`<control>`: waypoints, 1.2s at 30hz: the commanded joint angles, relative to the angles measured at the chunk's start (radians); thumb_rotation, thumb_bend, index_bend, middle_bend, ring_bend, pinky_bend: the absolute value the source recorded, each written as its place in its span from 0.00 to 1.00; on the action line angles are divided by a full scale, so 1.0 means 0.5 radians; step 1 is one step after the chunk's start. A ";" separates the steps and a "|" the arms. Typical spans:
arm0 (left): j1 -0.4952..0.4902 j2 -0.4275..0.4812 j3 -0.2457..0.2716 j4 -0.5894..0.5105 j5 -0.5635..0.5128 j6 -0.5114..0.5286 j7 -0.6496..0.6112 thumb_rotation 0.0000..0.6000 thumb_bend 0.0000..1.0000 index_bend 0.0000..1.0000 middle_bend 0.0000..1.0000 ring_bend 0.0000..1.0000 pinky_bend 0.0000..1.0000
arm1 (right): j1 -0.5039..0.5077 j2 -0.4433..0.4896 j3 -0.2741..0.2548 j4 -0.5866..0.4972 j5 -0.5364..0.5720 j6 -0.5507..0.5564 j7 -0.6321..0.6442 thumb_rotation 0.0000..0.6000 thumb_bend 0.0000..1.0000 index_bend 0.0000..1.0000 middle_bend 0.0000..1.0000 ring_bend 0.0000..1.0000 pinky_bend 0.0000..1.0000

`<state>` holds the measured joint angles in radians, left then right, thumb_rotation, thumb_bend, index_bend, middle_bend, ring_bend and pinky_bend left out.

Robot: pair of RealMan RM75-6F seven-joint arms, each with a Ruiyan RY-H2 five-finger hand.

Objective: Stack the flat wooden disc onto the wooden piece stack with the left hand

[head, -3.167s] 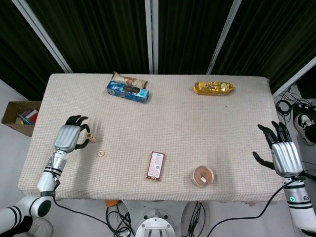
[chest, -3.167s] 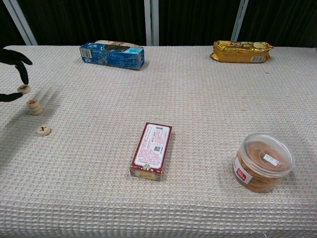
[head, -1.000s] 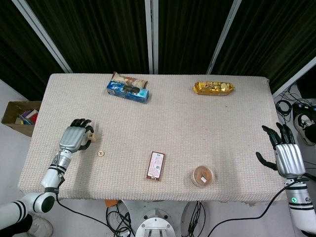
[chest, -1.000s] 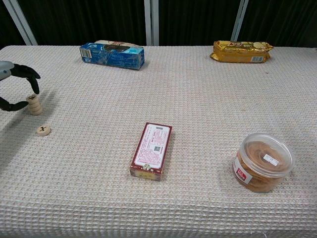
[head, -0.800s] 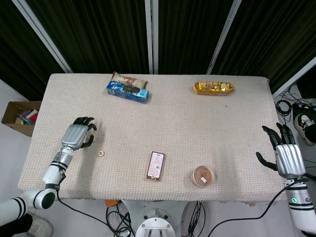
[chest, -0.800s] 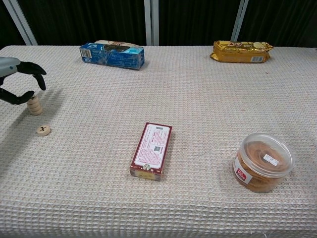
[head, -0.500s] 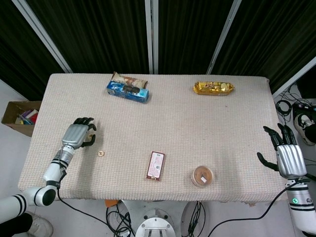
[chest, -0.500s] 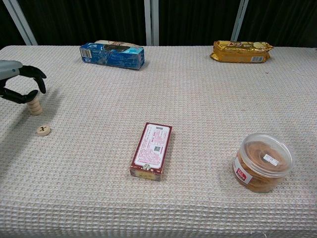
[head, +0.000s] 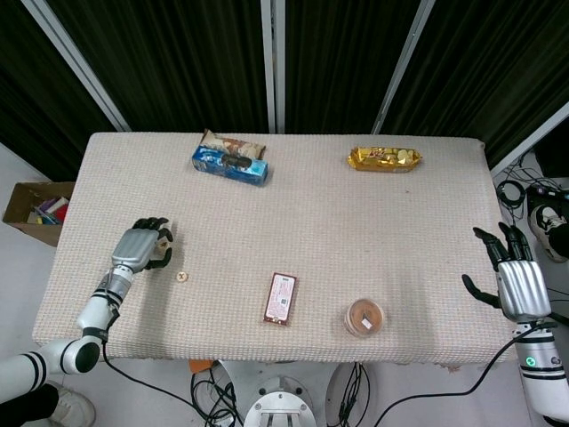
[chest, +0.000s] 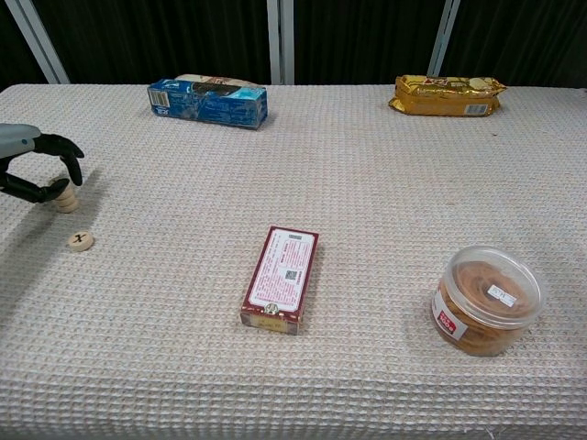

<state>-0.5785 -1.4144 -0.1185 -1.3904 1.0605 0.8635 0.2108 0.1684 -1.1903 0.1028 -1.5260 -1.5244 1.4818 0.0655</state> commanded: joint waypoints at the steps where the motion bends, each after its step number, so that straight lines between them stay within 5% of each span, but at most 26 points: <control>1: 0.002 0.007 0.007 -0.014 -0.006 0.005 0.007 0.66 0.51 0.37 0.10 0.07 0.10 | 0.001 0.000 0.000 -0.001 -0.001 -0.002 0.000 1.00 0.21 0.15 0.24 0.01 0.00; 36: 0.019 -0.031 0.018 0.016 -0.057 0.111 0.058 0.69 0.49 0.36 0.10 0.07 0.10 | 0.001 0.005 0.001 -0.005 0.003 -0.009 0.003 1.00 0.22 0.15 0.24 0.01 0.00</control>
<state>-0.5691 -1.4289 -0.1086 -1.3835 1.0342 0.9171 0.2378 0.1691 -1.1879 0.1032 -1.5285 -1.5227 1.4770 0.0673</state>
